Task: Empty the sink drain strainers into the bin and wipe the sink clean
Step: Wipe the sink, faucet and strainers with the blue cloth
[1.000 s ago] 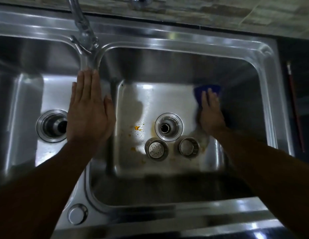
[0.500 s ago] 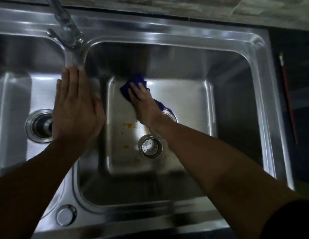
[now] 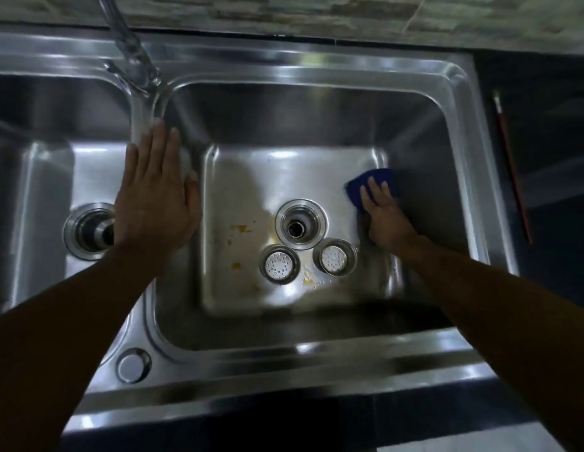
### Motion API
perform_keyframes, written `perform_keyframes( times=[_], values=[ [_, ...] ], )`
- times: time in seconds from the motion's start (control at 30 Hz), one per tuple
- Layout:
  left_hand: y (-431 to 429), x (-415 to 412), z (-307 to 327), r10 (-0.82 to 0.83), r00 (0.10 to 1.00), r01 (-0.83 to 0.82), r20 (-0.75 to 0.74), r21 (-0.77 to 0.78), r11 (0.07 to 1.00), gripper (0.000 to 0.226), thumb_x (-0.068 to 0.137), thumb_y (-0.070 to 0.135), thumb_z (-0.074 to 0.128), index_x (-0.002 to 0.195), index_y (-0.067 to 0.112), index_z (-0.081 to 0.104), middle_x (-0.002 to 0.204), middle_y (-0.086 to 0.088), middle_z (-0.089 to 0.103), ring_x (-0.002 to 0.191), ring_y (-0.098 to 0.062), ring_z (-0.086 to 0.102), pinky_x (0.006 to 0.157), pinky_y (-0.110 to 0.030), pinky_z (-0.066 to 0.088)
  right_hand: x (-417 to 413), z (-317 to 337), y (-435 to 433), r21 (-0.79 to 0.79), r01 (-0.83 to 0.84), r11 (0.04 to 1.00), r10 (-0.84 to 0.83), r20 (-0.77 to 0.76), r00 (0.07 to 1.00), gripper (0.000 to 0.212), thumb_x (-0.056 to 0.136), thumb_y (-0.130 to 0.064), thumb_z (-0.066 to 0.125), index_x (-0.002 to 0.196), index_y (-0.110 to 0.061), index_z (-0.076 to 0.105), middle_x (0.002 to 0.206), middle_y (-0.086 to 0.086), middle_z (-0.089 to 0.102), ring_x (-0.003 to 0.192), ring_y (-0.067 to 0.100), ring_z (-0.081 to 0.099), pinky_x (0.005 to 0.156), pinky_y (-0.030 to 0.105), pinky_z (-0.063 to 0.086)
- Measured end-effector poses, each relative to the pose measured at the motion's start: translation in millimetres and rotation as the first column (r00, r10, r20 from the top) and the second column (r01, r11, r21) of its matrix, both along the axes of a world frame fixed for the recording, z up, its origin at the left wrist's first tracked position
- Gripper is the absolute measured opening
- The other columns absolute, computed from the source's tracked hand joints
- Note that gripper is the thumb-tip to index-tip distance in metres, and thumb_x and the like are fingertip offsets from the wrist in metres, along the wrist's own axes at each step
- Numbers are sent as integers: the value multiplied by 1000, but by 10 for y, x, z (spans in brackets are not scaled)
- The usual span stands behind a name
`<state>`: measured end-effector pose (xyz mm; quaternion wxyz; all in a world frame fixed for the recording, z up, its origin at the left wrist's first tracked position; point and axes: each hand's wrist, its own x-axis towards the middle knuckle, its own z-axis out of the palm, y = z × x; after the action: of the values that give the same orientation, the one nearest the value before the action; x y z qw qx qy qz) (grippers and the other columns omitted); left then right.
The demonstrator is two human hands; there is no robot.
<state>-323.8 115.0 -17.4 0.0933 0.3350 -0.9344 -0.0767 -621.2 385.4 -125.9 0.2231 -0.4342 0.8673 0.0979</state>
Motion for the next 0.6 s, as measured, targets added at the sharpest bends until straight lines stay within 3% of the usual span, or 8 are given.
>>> perform_keyframes(
  times=[0.13,0.2,0.3,0.4,0.5,0.6],
  values=[
    [281,-37,-47,-135,986,136,100,-5,991,68,95,30,37,156,1,27,163,-22,28,153,-37,24,126,-51,15,250,76,337,104,-12,995,3,86,996,87,89,-9,57,160,-9,8,168,14,-9,153,43,-6,126,46,4],
    [592,-176,-116,-183,961,169,206,85,982,71,93,33,37,156,2,29,162,-22,31,152,-38,27,126,-52,13,349,102,456,134,-34,990,17,127,992,84,91,-10,57,160,-11,10,168,13,-7,153,42,-5,126,46,5],
    [1139,-498,-270,-322,884,240,338,262,935,76,94,36,47,159,8,19,167,-13,20,155,-30,18,126,-43,3,430,162,552,217,-85,972,56,136,989,75,97,-14,50,160,-12,8,168,12,-7,153,42,-2,125,46,10],
    [1581,-761,-417,-413,854,281,317,386,879,91,84,36,65,158,13,17,167,-8,17,155,-26,15,127,-40,10,469,207,503,293,-108,950,69,142,988,79,98,-13,50,160,-11,1,167,13,-12,153,44,-4,124,49,16],
    [1861,-911,-593,-440,841,241,315,510,826,107,82,30,75,161,18,3,170,-4,-3,158,-24,1,128,-41,10,456,217,469,296,-115,948,85,111,990,85,97,-7,53,160,-11,-3,167,13,-15,152,44,-7,124,51,18],
    [1962,-997,-757,-451,841,263,298,504,823,113,81,28,78,162,22,-1,170,0,-7,158,-24,-1,126,-38,8,403,172,443,239,-95,967,83,57,995,83,99,-8,52,160,-10,-4,167,13,-16,152,43,-10,125,51,11]
  ],
)
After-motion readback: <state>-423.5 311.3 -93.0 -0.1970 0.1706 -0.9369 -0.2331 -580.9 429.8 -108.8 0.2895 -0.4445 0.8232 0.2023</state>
